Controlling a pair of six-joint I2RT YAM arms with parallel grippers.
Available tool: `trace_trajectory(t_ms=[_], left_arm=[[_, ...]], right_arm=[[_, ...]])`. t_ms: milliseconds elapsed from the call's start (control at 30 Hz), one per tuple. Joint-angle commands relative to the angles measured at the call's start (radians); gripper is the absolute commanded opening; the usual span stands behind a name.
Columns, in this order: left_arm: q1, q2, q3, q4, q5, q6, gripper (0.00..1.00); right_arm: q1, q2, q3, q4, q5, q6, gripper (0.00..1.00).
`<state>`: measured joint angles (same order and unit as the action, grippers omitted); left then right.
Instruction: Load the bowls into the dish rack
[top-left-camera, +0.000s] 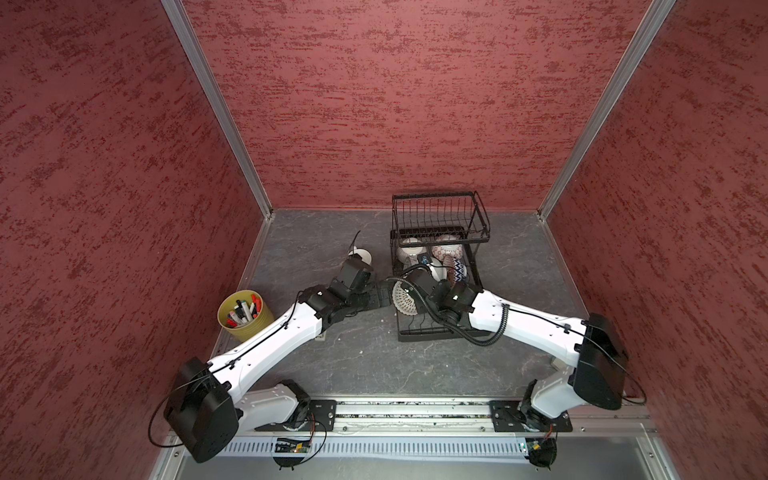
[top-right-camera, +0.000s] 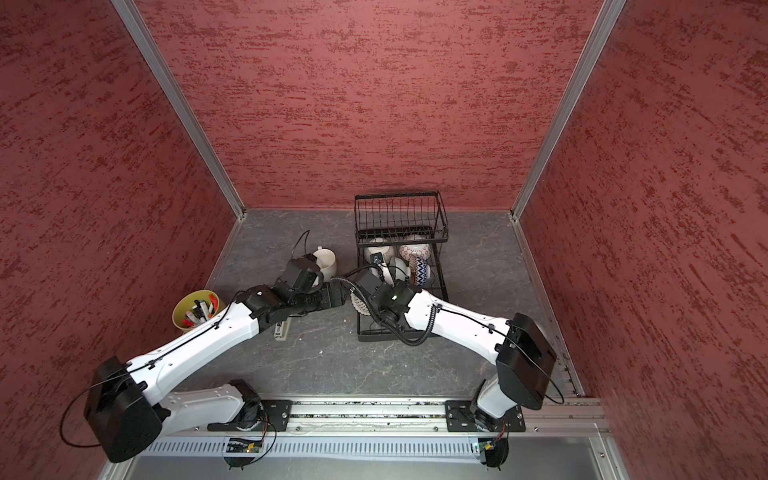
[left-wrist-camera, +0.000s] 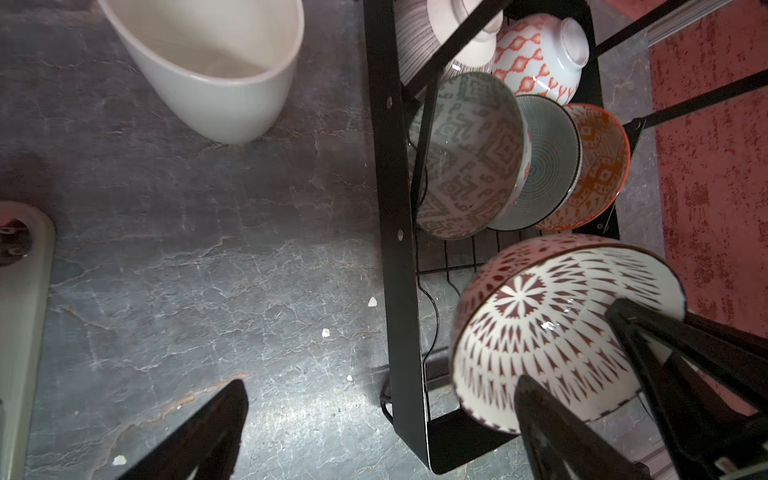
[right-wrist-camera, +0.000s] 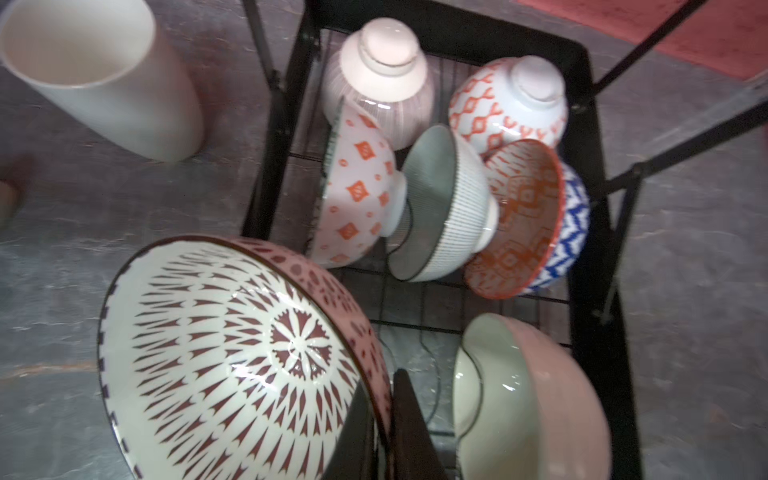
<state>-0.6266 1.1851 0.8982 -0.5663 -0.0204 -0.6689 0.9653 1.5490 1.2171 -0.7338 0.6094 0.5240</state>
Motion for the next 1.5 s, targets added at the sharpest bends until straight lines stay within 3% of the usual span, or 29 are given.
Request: trace_trajectory(t_ms=[0,733,1233,1467], left_arm=[[0.023,-0.039,-0.025,0.007,-0.008,-0.003,1.00],[0.193,-0.058,-0.064,0.047,0.054,0.020,1.00],[0.299,-0.044,-0.100,0.089,0.138,0.060,1.00],[0.324,-0.041,-0.110,0.104,0.163,0.067,1.00]], right_arm=[[0.004,-0.034,0.050,-0.135,0.174,0.046,0.00],[0.041,0.165,0.180,-0.474,0.414,0.092,0.00],[0.085,0.344,0.319,-0.653,0.493,0.154,0.00],[0.087,0.356,0.293,-0.652,0.488,0.167,0.00]])
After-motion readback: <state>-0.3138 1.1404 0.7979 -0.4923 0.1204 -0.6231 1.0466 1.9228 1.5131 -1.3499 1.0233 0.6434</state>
